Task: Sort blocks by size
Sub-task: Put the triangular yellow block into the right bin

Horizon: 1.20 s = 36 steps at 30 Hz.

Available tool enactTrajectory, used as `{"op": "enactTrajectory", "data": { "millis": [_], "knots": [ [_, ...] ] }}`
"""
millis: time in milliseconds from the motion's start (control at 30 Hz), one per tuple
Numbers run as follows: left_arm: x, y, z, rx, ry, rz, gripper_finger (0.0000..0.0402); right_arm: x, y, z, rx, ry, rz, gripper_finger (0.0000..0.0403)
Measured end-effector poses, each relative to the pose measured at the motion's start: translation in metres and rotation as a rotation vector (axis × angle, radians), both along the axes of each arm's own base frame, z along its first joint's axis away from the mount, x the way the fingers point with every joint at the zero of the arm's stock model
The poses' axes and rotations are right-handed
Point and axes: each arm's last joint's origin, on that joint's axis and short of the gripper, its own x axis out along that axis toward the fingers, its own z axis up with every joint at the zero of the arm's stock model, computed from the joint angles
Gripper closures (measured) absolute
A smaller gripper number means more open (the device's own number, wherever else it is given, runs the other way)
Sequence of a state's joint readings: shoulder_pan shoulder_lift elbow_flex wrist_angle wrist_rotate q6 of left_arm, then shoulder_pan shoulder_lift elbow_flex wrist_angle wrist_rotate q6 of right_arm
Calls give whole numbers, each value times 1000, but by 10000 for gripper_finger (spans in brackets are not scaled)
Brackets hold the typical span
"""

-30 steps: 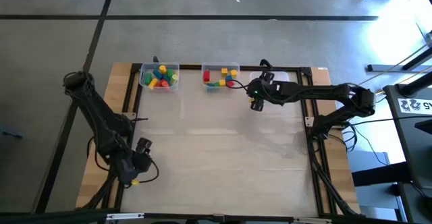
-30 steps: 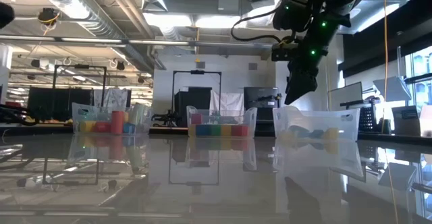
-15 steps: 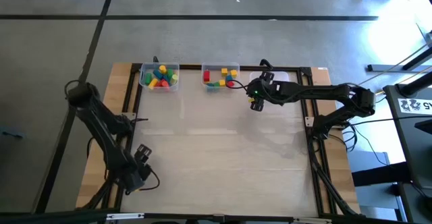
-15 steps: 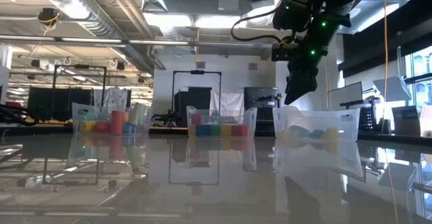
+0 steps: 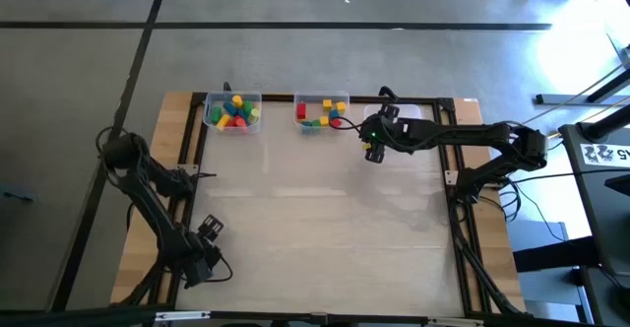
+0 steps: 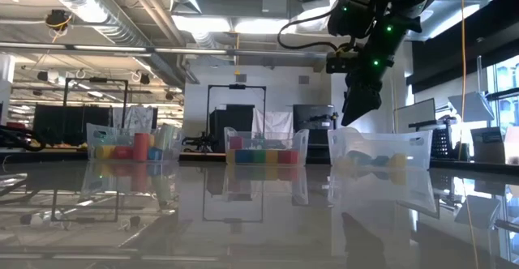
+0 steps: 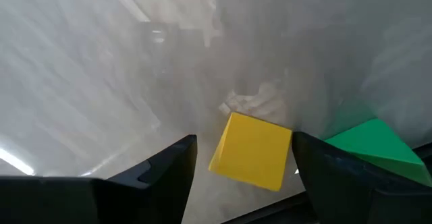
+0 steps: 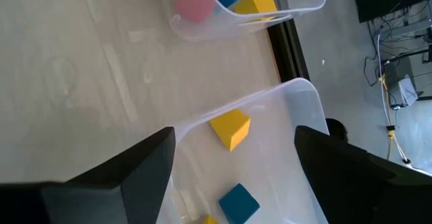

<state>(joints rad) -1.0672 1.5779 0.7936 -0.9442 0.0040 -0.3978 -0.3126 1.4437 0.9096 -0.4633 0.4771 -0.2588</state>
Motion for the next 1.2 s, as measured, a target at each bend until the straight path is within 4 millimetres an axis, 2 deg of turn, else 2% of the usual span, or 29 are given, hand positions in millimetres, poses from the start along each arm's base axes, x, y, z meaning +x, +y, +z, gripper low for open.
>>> {"op": "enactTrajectory", "data": {
  "millis": [267, 633, 767, 967, 1200],
  "knots": [
    [-2, 4, -3, 3, 26, 16, 171, 0, 0, 0, -2, -4, 0, 93],
    [-3, 3, -5, -6, 35, 52, 264, 1, 0, 1, -6, -17, 0, 93],
    [-1, 5, -4, 3, 35, 100, 270, 2, 0, 1, -6, -17, 3, 93],
    [10, -3, 15, -46, -48, 182, 270, 10, 20, 4, -19, -43, 88, 93],
    [19, -6, 51, -35, -278, 206, 270, 28, 61, 23, -22, -120, 224, 93]
  ]
}}
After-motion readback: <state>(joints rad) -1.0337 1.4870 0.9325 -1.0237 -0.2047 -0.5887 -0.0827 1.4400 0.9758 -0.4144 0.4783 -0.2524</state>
